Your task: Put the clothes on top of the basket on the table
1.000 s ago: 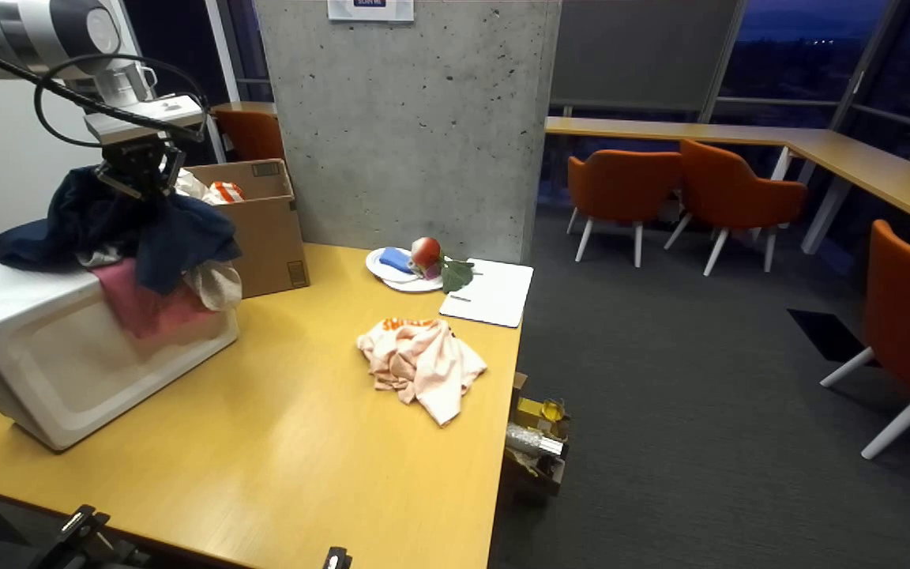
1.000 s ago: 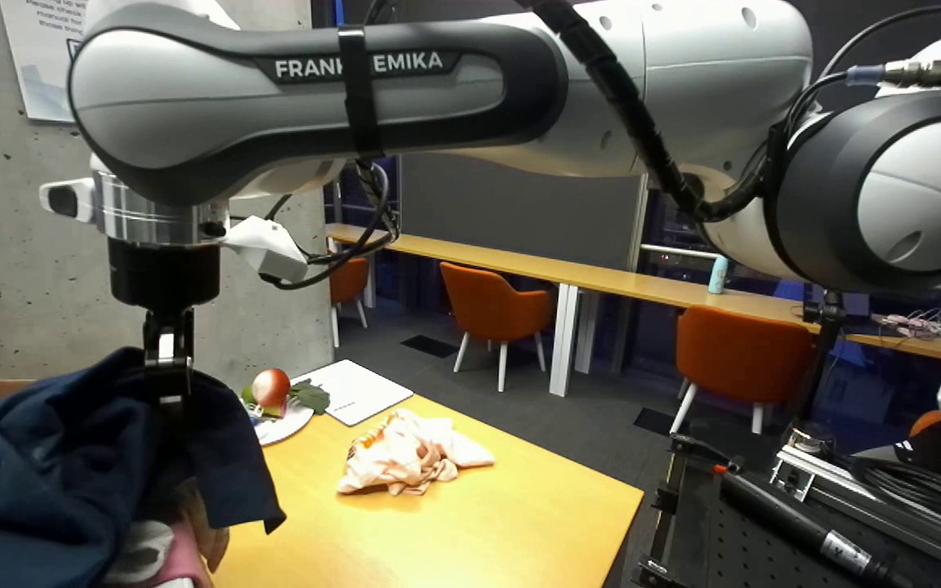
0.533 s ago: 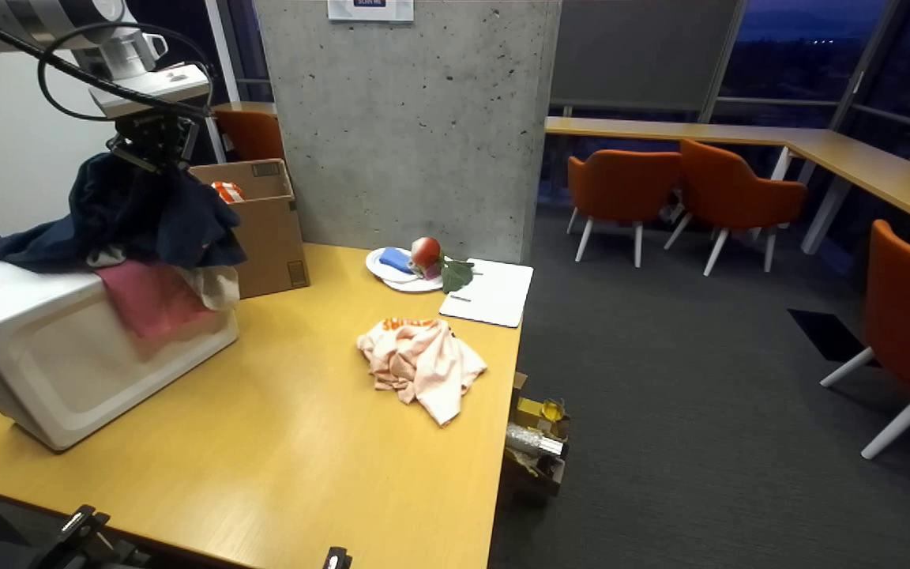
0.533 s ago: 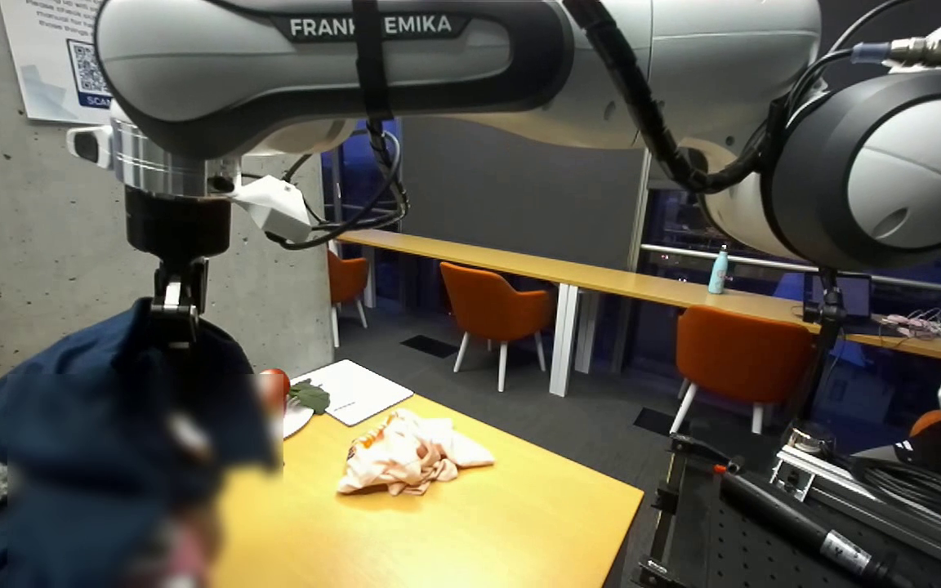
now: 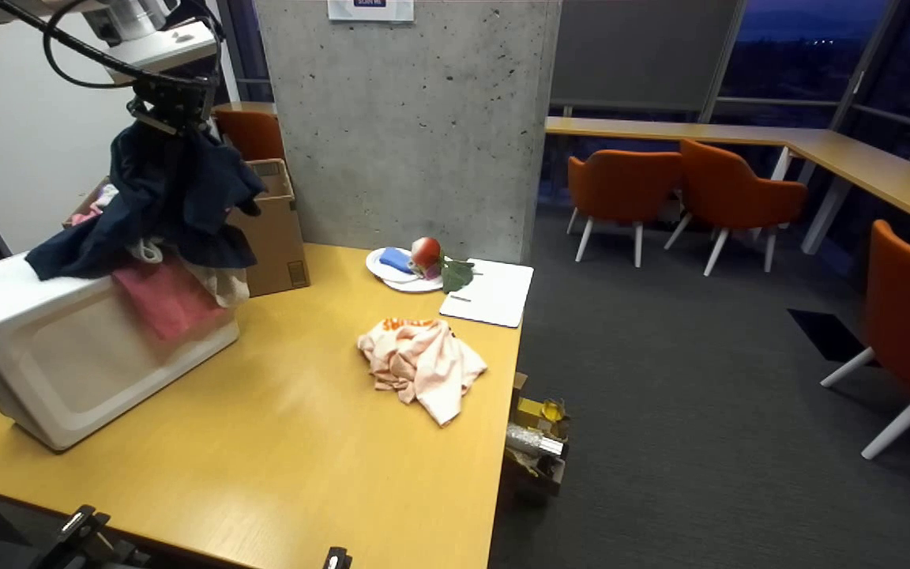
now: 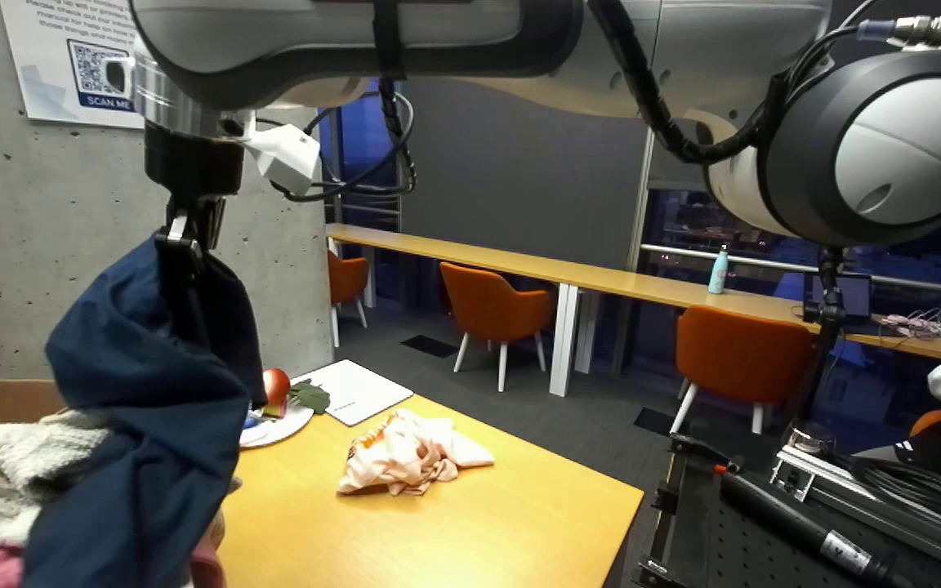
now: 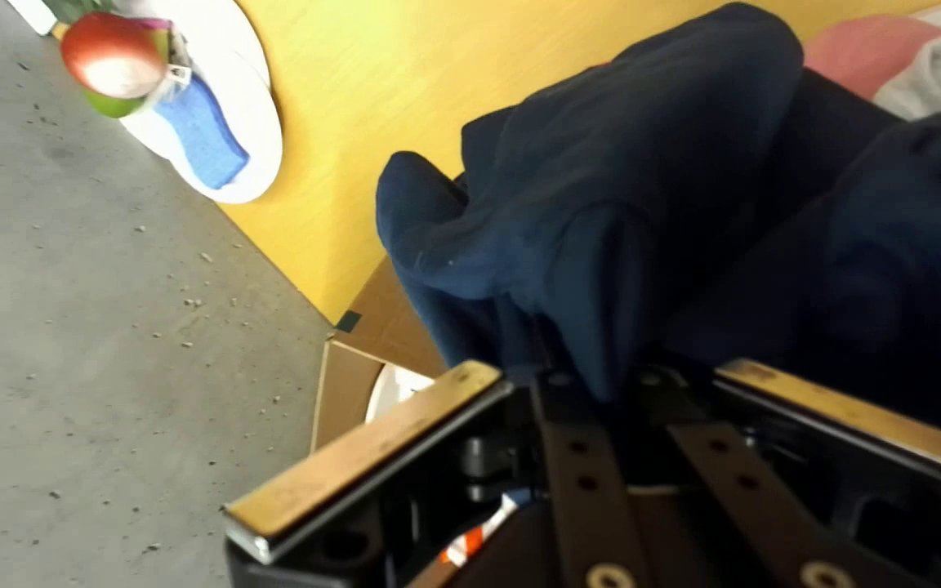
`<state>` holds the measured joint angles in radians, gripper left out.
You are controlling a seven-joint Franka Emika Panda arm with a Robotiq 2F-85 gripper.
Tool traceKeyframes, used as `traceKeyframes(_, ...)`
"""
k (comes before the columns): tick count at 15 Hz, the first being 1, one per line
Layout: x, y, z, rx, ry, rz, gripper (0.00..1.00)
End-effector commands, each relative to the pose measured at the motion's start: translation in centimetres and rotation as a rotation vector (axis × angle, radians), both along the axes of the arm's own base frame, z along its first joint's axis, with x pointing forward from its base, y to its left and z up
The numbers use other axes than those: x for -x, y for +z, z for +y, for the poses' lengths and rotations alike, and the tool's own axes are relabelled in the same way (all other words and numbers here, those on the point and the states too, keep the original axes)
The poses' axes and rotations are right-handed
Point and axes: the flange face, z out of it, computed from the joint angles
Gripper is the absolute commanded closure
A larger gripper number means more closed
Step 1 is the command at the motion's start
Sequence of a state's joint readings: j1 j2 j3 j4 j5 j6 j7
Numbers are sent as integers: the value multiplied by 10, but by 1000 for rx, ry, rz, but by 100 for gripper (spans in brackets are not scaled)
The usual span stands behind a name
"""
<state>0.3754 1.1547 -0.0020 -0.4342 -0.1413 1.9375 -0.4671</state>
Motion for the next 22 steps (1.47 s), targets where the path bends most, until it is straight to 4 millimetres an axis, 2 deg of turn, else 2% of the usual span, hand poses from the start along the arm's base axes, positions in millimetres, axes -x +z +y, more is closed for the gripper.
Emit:
traceKeyframes(1, -10, 46, -37, -9, -98, -77, 98)
traceKeyframes(6, -18, 96, -99, -14, -198, -131, 98)
traceKeyframes(7, -19, 101, -110, -13, -209, -132, 98)
traceKeyframes(9, -24, 95, -129, -9, -224, -125, 98)
traceKeyframes(13, -32, 60, -138, -11, -234, -79, 98)
traceKeyframes(17, -36, 17, -129, -25, -217, -16, 98)
traceKeyframes(22, -40, -65, -136, -28, -230, 88, 98)
